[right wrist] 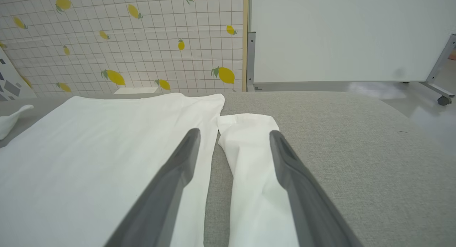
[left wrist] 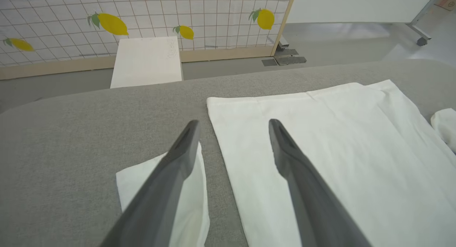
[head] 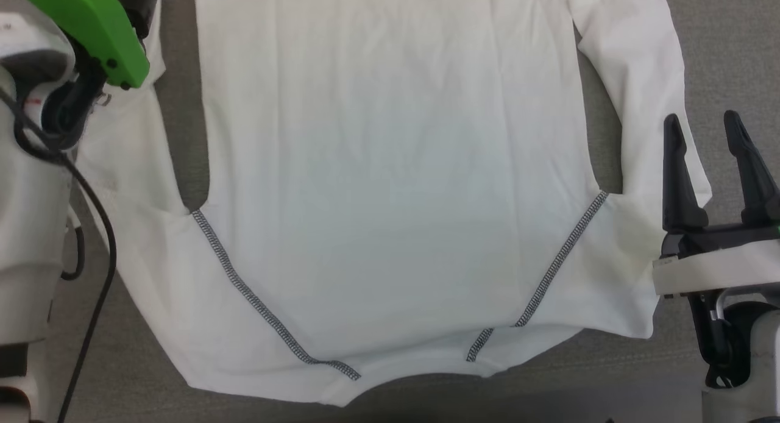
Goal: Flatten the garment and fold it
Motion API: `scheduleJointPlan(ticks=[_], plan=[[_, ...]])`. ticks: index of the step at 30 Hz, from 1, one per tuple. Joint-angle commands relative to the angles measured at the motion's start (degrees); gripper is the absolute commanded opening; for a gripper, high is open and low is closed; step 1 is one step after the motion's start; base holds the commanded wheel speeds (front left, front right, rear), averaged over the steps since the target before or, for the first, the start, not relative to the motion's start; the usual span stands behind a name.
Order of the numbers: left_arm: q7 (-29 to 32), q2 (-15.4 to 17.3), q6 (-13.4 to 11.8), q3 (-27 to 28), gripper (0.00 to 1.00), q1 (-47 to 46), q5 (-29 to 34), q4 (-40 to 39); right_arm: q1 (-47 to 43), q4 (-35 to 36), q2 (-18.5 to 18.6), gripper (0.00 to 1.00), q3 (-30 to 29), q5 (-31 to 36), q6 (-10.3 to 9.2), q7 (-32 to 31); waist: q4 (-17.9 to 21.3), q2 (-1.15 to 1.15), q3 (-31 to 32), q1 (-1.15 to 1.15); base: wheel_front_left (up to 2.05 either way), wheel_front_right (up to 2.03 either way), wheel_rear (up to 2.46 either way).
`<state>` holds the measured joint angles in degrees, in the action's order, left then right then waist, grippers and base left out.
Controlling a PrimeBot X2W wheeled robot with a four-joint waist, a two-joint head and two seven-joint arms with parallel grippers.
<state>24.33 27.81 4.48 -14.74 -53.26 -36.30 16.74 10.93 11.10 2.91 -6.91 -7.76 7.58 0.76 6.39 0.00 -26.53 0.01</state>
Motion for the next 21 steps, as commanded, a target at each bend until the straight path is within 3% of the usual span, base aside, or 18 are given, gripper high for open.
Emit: scheduleJointPlan(ticks=[1, 4, 10, 15, 16, 18, 21], plan=[[2.4, 0.6, -0.4, -0.8, 1.0, -1.8, 0.3, 1.6, 1.5, -0.1, 0.0, 1.0, 0.3, -0.5, -0.09, 1.0, 3.9, 0.0, -4.8, -0.01, 0.0, 0.0, 0.0], [7.5, 1.3, -2.7, -1.7, 1.0, -4.0, 1.2, 4.6, 2.9, -0.6, 0.0, 1.0, 0.9, -0.8, -0.09, 2.2, 5.0, 0.0, -5.9, -0.01, 0.0, 0.0, 0.0], [16.3, 5.6, -9.7, -4.4, 1.0, -5.9, 7.4, 7.9, 4.4, -1.2, 0.0, 1.0, 2.5, -1.4, -0.09, 3.8, 6.7, 0.0, -7.2, -0.01, 0.0, 0.0, 0.0], [19.8, 6.8, -12.4, -4.6, 1.0, -5.7, 8.3, 7.7, 4.7, -1.6, 0.0, 1.0, 3.2, -1.9, -0.09, 4.3, 7.3, 0.0, -7.8, -0.01, 0.0, 0.0, 0.0], [20.2, 7.0, -12.9, -4.6, 0.84, -5.5, 8.4, 7.6, 4.7, -1.7, 0.0, 1.0, 3.2, -2.0, -0.09, 4.4, 7.4, 0.0, -7.8, -0.01, 0.0, 0.0, 0.0], [20.1, 7.7, -13.8, -4.6, 0.0, -5.3, 9.2, 7.2, 4.8, -1.8, 0.0, 1.0, 3.3, -2.1, -0.09, 4.5, 7.5, 0.0, -7.9, -0.01, 0.0, 0.0, 0.0], [18.7, 8.1, -14.6, -3.9, 0.0, -4.8, 9.1, 6.7, 4.7, -2.1, 0.0, 1.0, 3.1, -2.0, -0.09, 4.5, 7.2, 0.0, -7.1, -0.01, 0.0, 0.0, 0.0]])
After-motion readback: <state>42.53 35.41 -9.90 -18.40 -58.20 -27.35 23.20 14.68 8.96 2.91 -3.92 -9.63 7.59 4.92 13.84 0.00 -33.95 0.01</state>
